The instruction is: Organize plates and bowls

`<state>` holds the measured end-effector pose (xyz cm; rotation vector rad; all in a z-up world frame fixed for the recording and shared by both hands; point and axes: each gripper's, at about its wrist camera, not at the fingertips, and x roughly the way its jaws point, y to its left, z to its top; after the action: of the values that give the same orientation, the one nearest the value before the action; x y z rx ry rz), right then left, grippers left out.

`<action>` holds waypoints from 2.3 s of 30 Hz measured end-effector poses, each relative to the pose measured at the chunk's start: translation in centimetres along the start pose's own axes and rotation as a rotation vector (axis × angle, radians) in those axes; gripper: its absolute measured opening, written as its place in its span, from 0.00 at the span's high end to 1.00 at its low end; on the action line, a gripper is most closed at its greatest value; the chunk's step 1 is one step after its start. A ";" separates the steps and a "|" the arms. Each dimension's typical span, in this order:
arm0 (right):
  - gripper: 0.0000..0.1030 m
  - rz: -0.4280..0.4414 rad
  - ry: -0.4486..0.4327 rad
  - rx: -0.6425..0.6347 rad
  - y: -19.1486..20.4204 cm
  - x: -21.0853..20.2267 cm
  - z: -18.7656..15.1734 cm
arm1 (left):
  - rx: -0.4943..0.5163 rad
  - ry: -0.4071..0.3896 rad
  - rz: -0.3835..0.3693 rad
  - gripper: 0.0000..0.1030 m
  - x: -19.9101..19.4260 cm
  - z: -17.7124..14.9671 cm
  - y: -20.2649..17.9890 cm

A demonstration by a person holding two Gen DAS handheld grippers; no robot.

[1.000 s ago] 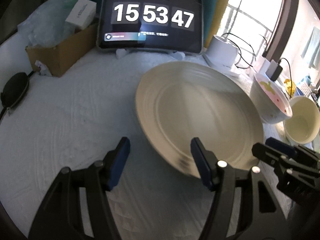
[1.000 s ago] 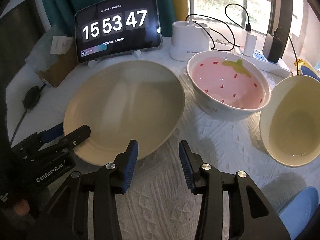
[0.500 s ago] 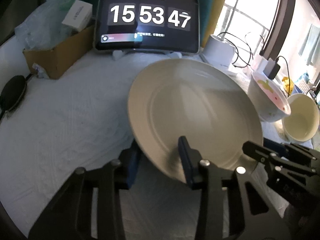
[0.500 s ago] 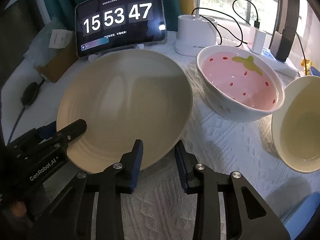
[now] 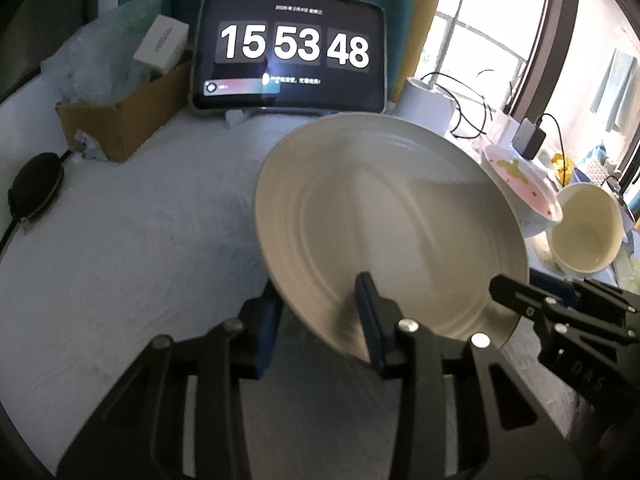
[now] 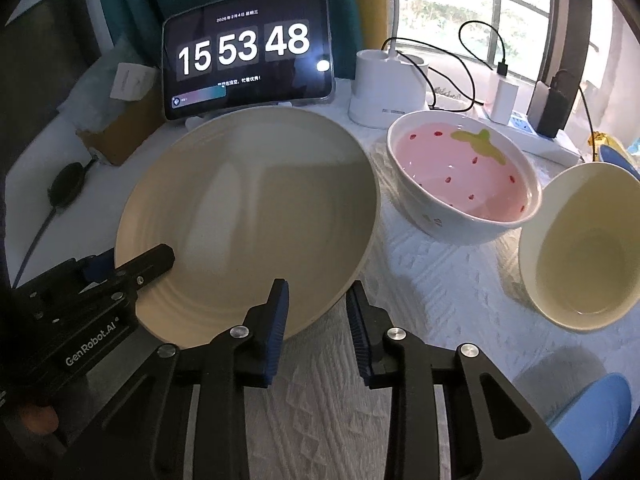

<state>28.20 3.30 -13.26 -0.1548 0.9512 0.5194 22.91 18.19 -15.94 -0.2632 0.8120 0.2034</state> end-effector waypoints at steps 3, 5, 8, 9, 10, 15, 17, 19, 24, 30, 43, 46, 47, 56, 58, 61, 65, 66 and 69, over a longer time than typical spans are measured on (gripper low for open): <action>0.69 -0.001 -0.011 0.004 0.0 -0.7 -0.2 | 0.004 -0.008 -0.004 0.63 -0.7 -0.2 -0.2; 0.69 -0.001 -0.017 0.009 -0.1 -1.3 -0.4 | 0.006 -0.014 -0.007 0.63 -1.2 -0.4 -0.4; 0.69 -0.001 -0.030 0.012 -0.3 -2.1 -0.8 | 0.007 -0.021 -0.012 0.63 -1.8 -0.6 -0.6; 0.69 -0.002 -0.033 0.013 -0.3 -2.3 -0.9 | 0.007 -0.023 -0.014 0.63 -2.1 -0.7 -0.8; 0.69 -0.002 -0.037 0.014 -0.4 -2.7 -1.1 | 0.009 -0.025 -0.016 0.63 -2.4 -0.8 -0.9; 0.69 -0.004 -0.043 0.019 -1.0 -3.9 -1.8 | 0.032 -0.027 -0.020 0.63 -3.4 -1.2 -1.9; 0.69 -0.006 -0.047 0.022 -1.3 -4.4 -2.0 | 0.039 -0.034 -0.022 0.63 -3.9 -1.4 -2.4; 0.69 -0.008 -0.057 0.030 -1.6 -5.0 -2.4 | 0.037 -0.036 -0.026 0.63 -4.3 -1.7 -2.9; 0.69 -0.013 -0.070 0.044 -2.4 -6.2 -3.1 | 0.053 -0.041 -0.036 0.63 -5.1 -2.1 -4.2; 0.69 -0.021 -0.086 0.064 -3.5 -7.7 -4.2 | 0.075 -0.048 -0.051 0.63 -6.0 -2.6 -5.9; 0.69 -0.049 -0.110 0.114 -6.2 -10.7 -7.2 | 0.131 -0.055 -0.085 0.63 -7.6 -4.6 -9.4; 0.69 -0.054 -0.116 0.130 -6.8 -11.5 -8.0 | 0.145 -0.060 -0.092 0.63 -8.1 -5.0 -10.2; 0.69 -0.056 -0.118 0.135 -7.0 -11.8 -8.3 | 0.151 -0.061 -0.096 0.63 -8.3 -5.2 -10.5; 0.69 -0.074 -0.138 0.181 -8.6 -13.8 -10.6 | 0.190 -0.056 -0.119 0.63 -9.3 -6.5 -13.0; 0.69 -0.077 -0.141 0.192 -9.1 -14.2 -11.1 | 0.202 -0.058 -0.122 0.63 -9.5 -6.8 -13.6; 0.69 -0.082 -0.146 0.203 -9.7 -14.9 -11.9 | 0.214 -0.056 -0.126 0.63 -9.6 -7.0 -14.3; 0.69 -0.086 -0.150 0.218 -10.4 -15.4 -12.6 | 0.231 -0.052 -0.132 0.63 -9.8 -7.5 -15.2; 0.69 -0.085 -0.150 0.224 -10.6 -15.5 -12.9 | 0.235 -0.051 -0.134 0.63 -9.9 -7.6 -15.5; 0.69 -0.085 -0.149 0.239 -11.1 -15.8 -13.4 | 0.248 -0.047 -0.141 0.63 -10.1 -8.1 -16.2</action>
<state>16.32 -16.58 -9.34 0.0582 0.8493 0.3304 15.13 -0.43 -11.35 -0.0813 0.7605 -0.0238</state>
